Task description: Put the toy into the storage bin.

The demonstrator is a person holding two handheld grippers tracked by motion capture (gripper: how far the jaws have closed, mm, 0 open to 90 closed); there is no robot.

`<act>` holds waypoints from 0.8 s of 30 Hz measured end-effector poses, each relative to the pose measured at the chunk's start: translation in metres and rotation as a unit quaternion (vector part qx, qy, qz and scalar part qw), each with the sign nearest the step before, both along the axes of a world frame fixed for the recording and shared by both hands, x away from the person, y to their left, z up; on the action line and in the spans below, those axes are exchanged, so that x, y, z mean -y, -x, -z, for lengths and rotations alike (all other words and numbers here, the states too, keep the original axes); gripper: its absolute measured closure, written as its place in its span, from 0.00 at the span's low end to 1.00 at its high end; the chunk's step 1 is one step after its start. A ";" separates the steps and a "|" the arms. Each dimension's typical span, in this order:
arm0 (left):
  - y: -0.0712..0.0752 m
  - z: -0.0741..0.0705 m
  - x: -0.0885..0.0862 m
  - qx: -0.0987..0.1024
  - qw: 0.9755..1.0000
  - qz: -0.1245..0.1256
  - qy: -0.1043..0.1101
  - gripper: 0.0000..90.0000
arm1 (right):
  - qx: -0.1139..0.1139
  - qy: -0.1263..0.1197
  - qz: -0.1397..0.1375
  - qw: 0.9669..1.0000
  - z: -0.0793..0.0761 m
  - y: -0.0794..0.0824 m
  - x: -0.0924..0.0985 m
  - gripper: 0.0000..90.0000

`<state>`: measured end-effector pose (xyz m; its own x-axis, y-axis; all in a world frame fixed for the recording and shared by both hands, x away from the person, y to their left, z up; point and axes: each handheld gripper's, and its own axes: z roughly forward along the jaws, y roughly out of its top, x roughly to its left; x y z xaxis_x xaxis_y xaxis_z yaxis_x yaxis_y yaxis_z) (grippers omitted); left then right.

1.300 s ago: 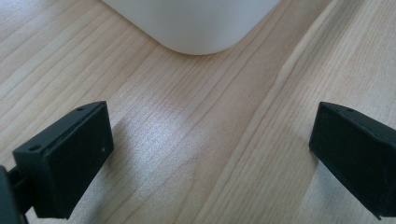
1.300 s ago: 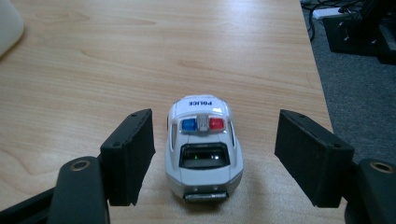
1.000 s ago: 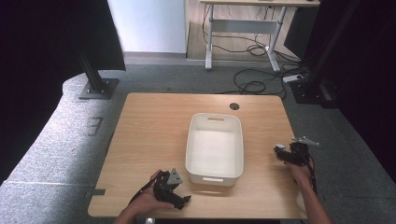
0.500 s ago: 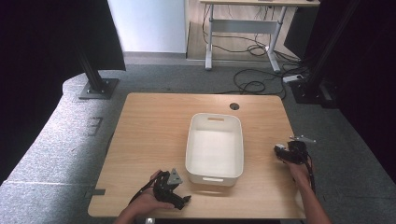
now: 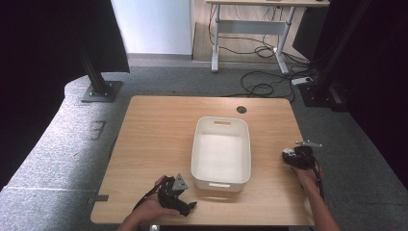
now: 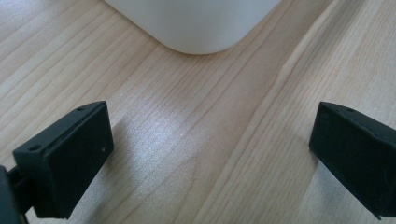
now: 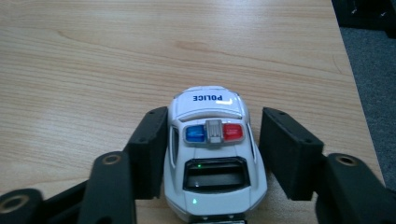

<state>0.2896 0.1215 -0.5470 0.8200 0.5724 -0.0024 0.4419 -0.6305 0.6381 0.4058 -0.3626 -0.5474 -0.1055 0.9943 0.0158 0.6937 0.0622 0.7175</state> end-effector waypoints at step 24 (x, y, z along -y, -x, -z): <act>0.000 0.000 0.000 0.000 1.000 0.000 0.000 0.00 | 0.021 -0.029 0.003 0.999 -0.020 0.013 0.005 0.56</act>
<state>0.2895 0.1216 -0.5469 0.8196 0.5729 -0.0023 0.4425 -0.6304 0.6378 0.3925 -0.3674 -0.5269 -0.1008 0.9926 0.0682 0.6632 0.0160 0.7483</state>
